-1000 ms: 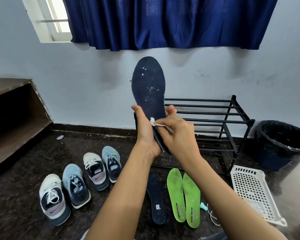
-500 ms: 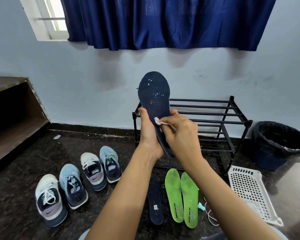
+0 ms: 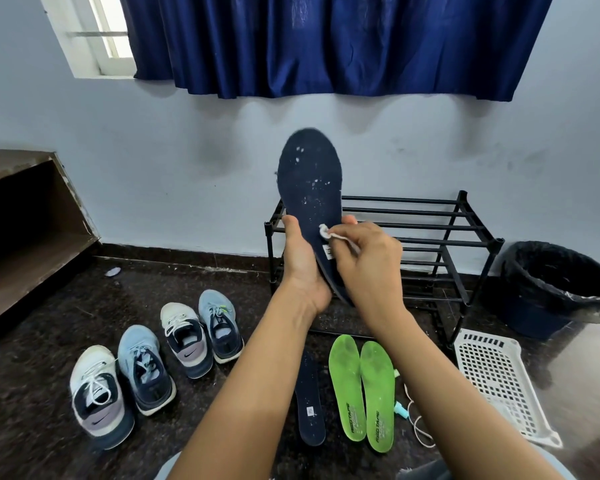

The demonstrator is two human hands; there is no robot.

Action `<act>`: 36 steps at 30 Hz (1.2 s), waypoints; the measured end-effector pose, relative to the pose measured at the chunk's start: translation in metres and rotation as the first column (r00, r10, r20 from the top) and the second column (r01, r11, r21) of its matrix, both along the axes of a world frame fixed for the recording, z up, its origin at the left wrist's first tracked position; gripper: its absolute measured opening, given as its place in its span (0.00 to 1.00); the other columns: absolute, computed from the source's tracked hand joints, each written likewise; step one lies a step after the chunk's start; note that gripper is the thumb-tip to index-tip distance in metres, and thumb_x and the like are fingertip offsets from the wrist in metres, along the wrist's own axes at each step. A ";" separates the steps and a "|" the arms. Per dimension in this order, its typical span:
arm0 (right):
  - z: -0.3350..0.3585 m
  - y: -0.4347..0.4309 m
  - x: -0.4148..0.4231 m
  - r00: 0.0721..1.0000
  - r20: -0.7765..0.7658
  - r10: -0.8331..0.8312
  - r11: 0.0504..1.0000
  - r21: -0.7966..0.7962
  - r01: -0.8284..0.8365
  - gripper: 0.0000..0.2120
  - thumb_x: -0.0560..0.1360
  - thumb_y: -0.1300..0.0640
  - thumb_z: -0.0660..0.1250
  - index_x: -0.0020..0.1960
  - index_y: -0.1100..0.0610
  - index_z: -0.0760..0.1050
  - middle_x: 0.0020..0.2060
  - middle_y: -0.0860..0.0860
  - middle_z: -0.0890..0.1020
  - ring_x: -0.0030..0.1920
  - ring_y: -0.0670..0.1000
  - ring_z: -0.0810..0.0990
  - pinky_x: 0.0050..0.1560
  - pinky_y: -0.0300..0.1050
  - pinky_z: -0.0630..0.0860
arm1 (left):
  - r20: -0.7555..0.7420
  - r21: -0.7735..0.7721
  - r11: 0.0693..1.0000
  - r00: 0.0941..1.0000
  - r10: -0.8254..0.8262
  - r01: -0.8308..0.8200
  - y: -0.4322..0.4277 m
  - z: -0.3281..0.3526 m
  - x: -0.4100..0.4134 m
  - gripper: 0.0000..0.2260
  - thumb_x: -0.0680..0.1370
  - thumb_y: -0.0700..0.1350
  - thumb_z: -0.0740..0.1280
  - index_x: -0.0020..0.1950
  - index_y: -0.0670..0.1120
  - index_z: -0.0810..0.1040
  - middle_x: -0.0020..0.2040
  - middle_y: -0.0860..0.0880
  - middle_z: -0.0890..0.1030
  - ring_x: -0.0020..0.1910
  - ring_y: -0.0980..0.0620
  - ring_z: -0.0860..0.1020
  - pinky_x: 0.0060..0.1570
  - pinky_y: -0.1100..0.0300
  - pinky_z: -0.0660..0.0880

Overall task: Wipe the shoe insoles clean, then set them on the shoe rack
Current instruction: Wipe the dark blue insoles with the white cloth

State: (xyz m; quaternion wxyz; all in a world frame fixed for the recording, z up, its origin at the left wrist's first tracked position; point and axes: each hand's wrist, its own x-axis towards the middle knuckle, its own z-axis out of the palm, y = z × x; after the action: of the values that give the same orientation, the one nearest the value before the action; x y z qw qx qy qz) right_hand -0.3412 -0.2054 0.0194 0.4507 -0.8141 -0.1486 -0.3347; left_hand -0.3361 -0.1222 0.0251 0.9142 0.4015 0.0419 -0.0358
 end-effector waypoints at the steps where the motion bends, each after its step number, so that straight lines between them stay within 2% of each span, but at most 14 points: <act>1: 0.001 0.001 -0.002 0.998 -0.035 0.054 0.998 0.035 -0.052 0.07 0.71 0.66 0.69 0.45 0.59 0.84 0.45 0.55 0.83 0.45 0.47 0.81 0.45 0.21 0.65 | 0.000 0.000 1.000 1.000 -0.003 0.003 0.001 0.001 0.001 0.38 0.79 0.68 0.40 0.46 0.42 0.80 0.40 0.46 0.82 0.38 0.49 0.82 0.43 0.60 0.78; 3: 0.002 0.003 -0.008 0.983 -0.082 0.166 0.986 0.041 -0.163 0.08 0.70 0.68 0.69 0.45 0.58 0.84 0.47 0.55 0.83 0.49 0.36 0.76 0.47 0.19 0.64 | -0.004 -0.015 1.000 1.000 -0.004 0.004 0.003 0.002 0.002 0.38 0.79 0.68 0.40 0.46 0.41 0.79 0.39 0.46 0.82 0.39 0.49 0.82 0.43 0.61 0.78; 4: 0.002 0.004 -0.009 0.981 -0.067 0.182 0.983 0.015 -0.181 0.08 0.70 0.68 0.69 0.45 0.59 0.84 0.47 0.55 0.83 0.50 0.36 0.75 0.48 0.18 0.63 | -0.007 -0.026 1.000 1.000 -0.003 0.003 0.004 0.002 0.003 0.38 0.79 0.68 0.40 0.46 0.41 0.79 0.40 0.47 0.82 0.39 0.49 0.82 0.44 0.61 0.78; 6: 0.001 0.003 -0.005 0.992 -0.027 0.127 0.991 -0.036 -0.128 0.08 0.70 0.68 0.70 0.45 0.59 0.84 0.46 0.56 0.84 0.49 0.45 0.79 0.48 0.22 0.66 | -0.008 -0.022 1.000 1.000 -0.007 0.007 0.003 0.001 0.001 0.38 0.79 0.68 0.40 0.47 0.41 0.79 0.40 0.47 0.82 0.40 0.49 0.82 0.46 0.59 0.78; 9: 0.000 -0.004 0.006 1.000 -0.011 -0.011 0.999 -0.042 0.011 0.06 0.71 0.66 0.69 0.45 0.59 0.84 0.43 0.57 0.83 0.44 0.56 0.82 0.47 0.35 0.70 | -0.031 -0.001 1.000 0.999 -0.008 0.008 -0.002 0.000 0.000 0.37 0.80 0.67 0.41 0.46 0.42 0.80 0.39 0.46 0.83 0.38 0.49 0.83 0.46 0.58 0.77; 11: -0.001 -0.004 0.003 0.999 -0.044 0.013 1.000 -0.015 -0.013 0.07 0.71 0.66 0.69 0.45 0.58 0.84 0.44 0.56 0.83 0.46 0.53 0.82 0.47 0.32 0.70 | -0.045 0.017 1.000 0.999 -0.003 0.003 -0.003 -0.001 0.002 0.37 0.80 0.67 0.40 0.44 0.42 0.80 0.37 0.46 0.83 0.35 0.50 0.82 0.42 0.59 0.78; 14: -0.001 0.001 -0.006 0.974 -0.141 0.176 0.984 0.039 -0.173 0.08 0.71 0.65 0.69 0.44 0.55 0.84 0.47 0.53 0.84 0.47 0.41 0.78 0.46 0.22 0.67 | -0.050 0.002 1.000 0.999 0.002 -0.001 0.001 -0.001 0.004 0.38 0.80 0.67 0.39 0.44 0.41 0.78 0.38 0.46 0.81 0.37 0.49 0.81 0.42 0.60 0.77; 16: -0.001 -0.001 -0.005 0.967 -0.159 0.198 0.980 0.036 -0.195 0.08 0.71 0.64 0.70 0.44 0.54 0.84 0.47 0.52 0.84 0.49 0.42 0.78 0.46 0.21 0.67 | -0.039 -0.016 1.000 0.999 -0.003 0.002 0.002 -0.001 0.004 0.38 0.80 0.67 0.38 0.45 0.41 0.78 0.39 0.46 0.80 0.38 0.48 0.80 0.44 0.59 0.76; 21: 0.001 -0.007 0.006 0.994 -0.111 0.008 1.000 -0.005 -0.008 0.06 0.72 0.63 0.70 0.46 0.57 0.84 0.45 0.55 0.84 0.46 0.53 0.82 0.45 0.29 0.67 | -0.048 0.000 1.000 0.999 0.012 -0.012 -0.003 -0.001 0.005 0.38 0.80 0.67 0.40 0.43 0.41 0.80 0.37 0.45 0.82 0.35 0.48 0.82 0.43 0.58 0.77; 23: 0.001 -0.003 0.000 0.985 -0.145 0.089 0.996 0.038 -0.084 0.07 0.71 0.64 0.69 0.46 0.56 0.84 0.46 0.53 0.84 0.50 0.48 0.81 0.49 0.26 0.68 | -0.047 -0.011 1.000 0.999 0.009 -0.010 -0.002 0.000 0.006 0.38 0.80 0.67 0.40 0.43 0.41 0.79 0.38 0.45 0.81 0.37 0.48 0.81 0.44 0.58 0.76; 26: 0.002 0.001 -0.009 0.960 -0.176 0.217 0.975 0.078 -0.206 0.08 0.71 0.65 0.69 0.44 0.54 0.84 0.46 0.48 0.83 0.49 0.43 0.79 0.47 0.25 0.70 | -0.049 -0.006 1.000 0.999 0.000 0.000 0.000 0.000 0.006 0.38 0.79 0.67 0.39 0.46 0.40 0.77 0.39 0.46 0.80 0.39 0.48 0.80 0.44 0.60 0.76; 28: 0.003 0.000 -0.006 0.974 -0.141 0.178 0.984 0.044 -0.174 0.08 0.71 0.65 0.70 0.44 0.55 0.84 0.46 0.51 0.83 0.49 0.45 0.79 0.47 0.25 0.69 | -0.047 0.001 1.000 0.999 0.006 -0.006 0.000 0.000 0.005 0.38 0.80 0.67 0.39 0.45 0.40 0.79 0.38 0.46 0.82 0.37 0.49 0.81 0.44 0.59 0.76; 32: 0.001 -0.005 0.006 0.998 -0.068 -0.019 0.998 -0.056 0.015 0.07 0.70 0.66 0.69 0.45 0.59 0.84 0.44 0.57 0.84 0.47 0.57 0.82 0.49 0.38 0.70 | -0.051 -0.004 1.000 0.998 0.027 -0.027 -0.005 -0.002 0.006 0.39 0.80 0.66 0.42 0.38 0.43 0.83 0.38 0.45 0.82 0.36 0.48 0.82 0.43 0.58 0.77; 36: 0.003 0.001 -0.006 0.973 -0.172 0.152 0.988 0.027 -0.149 0.08 0.71 0.66 0.69 0.44 0.57 0.84 0.48 0.55 0.83 0.52 0.45 0.78 0.49 0.22 0.66 | -0.073 -0.006 1.000 0.997 0.025 -0.026 -0.001 -0.003 0.008 0.38 0.80 0.67 0.41 0.43 0.41 0.80 0.39 0.45 0.82 0.36 0.49 0.82 0.40 0.60 0.77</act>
State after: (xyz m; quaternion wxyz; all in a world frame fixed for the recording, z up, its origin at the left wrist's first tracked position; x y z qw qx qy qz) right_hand -0.3473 -0.2043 0.0223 0.4915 -0.8234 -0.1677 -0.2286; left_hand -0.3283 -0.1231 0.0226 0.9137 0.3964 0.0803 -0.0391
